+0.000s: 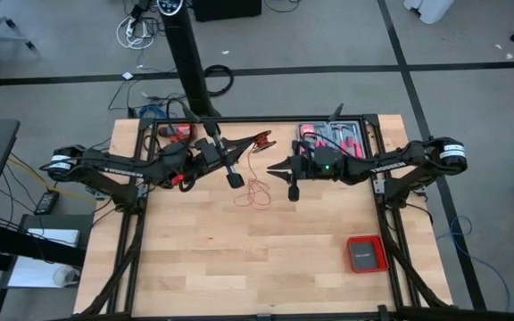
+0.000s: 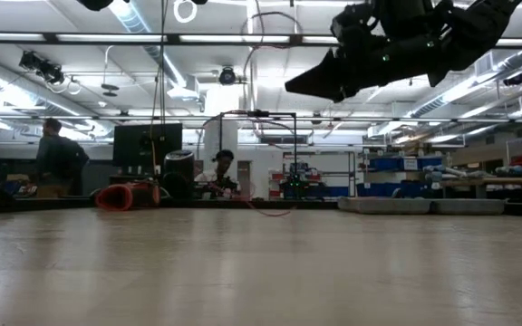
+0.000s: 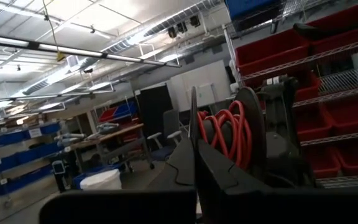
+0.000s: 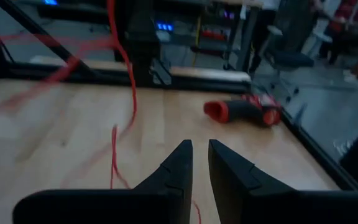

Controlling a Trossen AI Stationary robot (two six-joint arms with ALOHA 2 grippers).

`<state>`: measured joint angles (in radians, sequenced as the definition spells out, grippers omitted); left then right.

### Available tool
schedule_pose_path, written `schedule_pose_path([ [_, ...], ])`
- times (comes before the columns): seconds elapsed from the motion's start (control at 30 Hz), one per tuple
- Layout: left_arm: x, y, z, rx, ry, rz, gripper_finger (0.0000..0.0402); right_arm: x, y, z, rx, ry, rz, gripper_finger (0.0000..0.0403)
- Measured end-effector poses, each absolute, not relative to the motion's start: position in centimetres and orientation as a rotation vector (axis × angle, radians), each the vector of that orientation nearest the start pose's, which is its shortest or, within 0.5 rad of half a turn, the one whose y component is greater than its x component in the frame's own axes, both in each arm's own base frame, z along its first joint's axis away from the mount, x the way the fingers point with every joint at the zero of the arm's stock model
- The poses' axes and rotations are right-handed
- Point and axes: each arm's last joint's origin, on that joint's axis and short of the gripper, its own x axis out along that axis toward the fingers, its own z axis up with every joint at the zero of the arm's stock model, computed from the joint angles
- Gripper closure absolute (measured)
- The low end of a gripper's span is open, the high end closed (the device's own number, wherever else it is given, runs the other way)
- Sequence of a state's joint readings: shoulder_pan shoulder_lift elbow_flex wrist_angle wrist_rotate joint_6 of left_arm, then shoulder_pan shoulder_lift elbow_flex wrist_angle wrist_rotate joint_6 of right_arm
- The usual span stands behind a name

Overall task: Coil cords
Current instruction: Coil the red wire on the black spool

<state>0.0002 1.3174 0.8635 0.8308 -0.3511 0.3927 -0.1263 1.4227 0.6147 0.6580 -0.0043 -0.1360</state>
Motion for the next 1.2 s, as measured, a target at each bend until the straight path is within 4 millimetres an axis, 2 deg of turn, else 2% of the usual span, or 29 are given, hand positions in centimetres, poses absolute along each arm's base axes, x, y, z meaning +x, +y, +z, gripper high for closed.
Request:
schedule_pose_path([
  [0.43, 28.7, 1.0, 34.4, 0.31, -0.334, 0.424, 0.0401, 29.8, -3.1, 23.5, -0.147, 0.068, 0.007, 0.033],
  [0.7, 28.7, 1.0, 34.5, 0.306, -0.354, 0.427, 0.0401, 31.9, -2.9, 22.3, -0.166, 0.114, 0.042, 0.0329],
  [0.9, 28.7, 1.0, 34.6, 0.303, -0.355, 0.427, 0.0401, 33.2, -3.1, 21.8, -0.203, 0.081, 0.032, 0.0327],
  [1.03, 28.7, 1.0, 34.6, 0.302, -0.357, 0.427, 0.0401, 34.2, -3.1, 21.5, -0.211, 0.074, 0.059, 0.0315],
  [1.2, 28.7, 1.0, 34.6, 0.302, -0.354, 0.426, 0.0401, 34.4, -3.1, 21.8, -0.247, 0.058, 0.066, 0.0293],
])
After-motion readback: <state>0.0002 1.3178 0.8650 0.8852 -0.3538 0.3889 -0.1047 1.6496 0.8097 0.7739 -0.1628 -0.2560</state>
